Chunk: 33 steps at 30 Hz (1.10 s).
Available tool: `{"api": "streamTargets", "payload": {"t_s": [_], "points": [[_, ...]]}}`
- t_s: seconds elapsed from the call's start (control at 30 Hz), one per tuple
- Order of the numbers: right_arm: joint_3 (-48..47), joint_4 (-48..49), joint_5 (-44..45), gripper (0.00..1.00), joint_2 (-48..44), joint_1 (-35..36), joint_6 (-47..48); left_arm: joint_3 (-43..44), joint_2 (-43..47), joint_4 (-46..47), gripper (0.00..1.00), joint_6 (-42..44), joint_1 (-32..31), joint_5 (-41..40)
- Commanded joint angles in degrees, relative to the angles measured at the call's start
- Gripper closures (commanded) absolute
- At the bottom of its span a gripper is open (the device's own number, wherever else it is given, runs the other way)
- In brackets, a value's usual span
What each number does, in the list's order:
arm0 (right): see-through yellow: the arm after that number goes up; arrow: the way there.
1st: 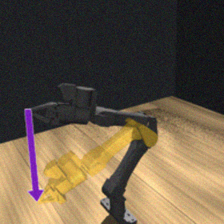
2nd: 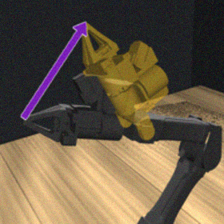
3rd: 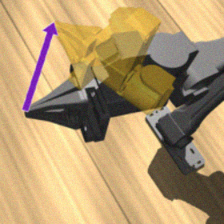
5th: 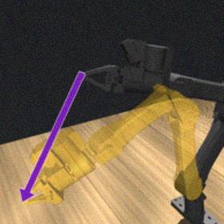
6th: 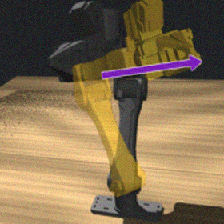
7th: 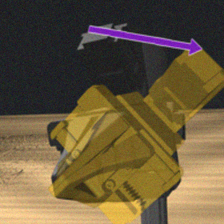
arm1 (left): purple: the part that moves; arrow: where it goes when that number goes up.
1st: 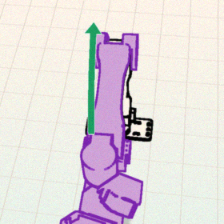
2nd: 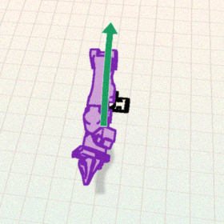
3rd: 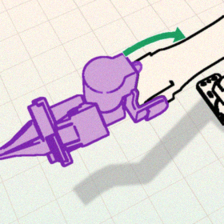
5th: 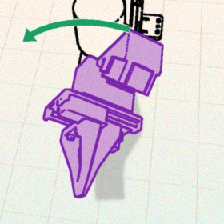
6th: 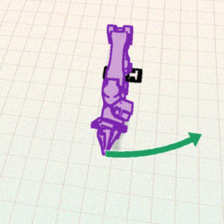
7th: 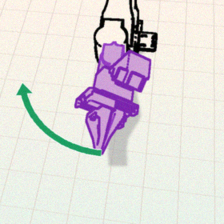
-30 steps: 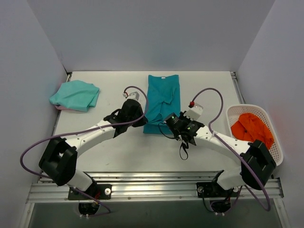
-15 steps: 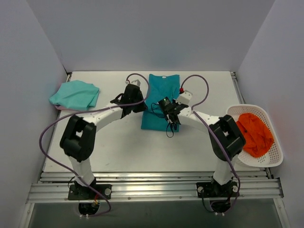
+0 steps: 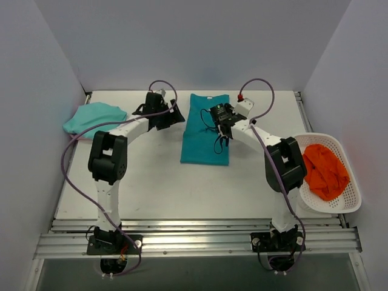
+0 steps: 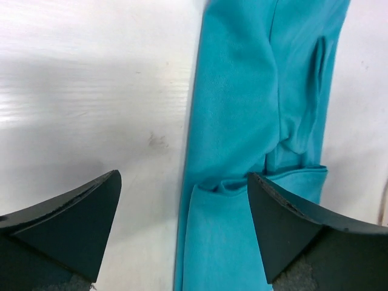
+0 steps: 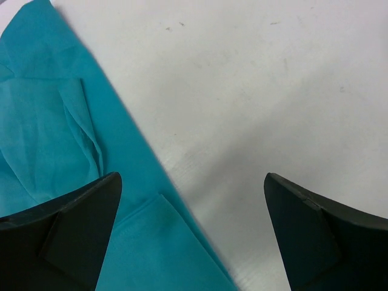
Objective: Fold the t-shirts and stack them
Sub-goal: Fold the tshirt
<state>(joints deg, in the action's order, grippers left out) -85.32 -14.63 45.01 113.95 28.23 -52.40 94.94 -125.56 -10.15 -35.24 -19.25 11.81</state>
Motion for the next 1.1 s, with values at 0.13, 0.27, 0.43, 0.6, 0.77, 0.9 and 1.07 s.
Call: {"api": "streamTargets", "payload": {"t_s": [0.13,0.27,0.43,0.6,0.77,0.9,1.07], "points": [[13.7,-1.1,1.7,0.0,-22.1,2.0,-1.1,-13.1,24.9,-2.2,0.06,1.3,3.3,-7.8],[29.5,8.6,-8.3,0.0,-33.3,3.1,-1.3,-29.2,36.8,2.0,0.06,-3.2,2.5,-10.0],[49.5,25.8,-21.5,0.0,-42.7,4.6,-1.9,-49.1,41.6,12.8,0.06,-10.2,-3.7,-10.6],[57.2,32.0,-25.8,0.0,-43.1,6.6,-3.8,-57.7,42.2,21.7,0.06,-15.4,-9.1,-14.1],[59.5,37.2,-28.2,0.0,-37.9,6.5,-5.0,-58.7,37.4,27.9,0.06,-19.2,-10.3,-13.5],[57.8,40.6,-29.4,0.0,-32.0,6.6,-5.3,-56.3,32.1,29.5,0.06,-19.9,-10.8,-12.8],[55.2,42.8,-30.2,0.01,-24.6,6.6,-5.3,-54.8,27.0,32.5,0.06,-21.0,-10.7,-11.9]]}}
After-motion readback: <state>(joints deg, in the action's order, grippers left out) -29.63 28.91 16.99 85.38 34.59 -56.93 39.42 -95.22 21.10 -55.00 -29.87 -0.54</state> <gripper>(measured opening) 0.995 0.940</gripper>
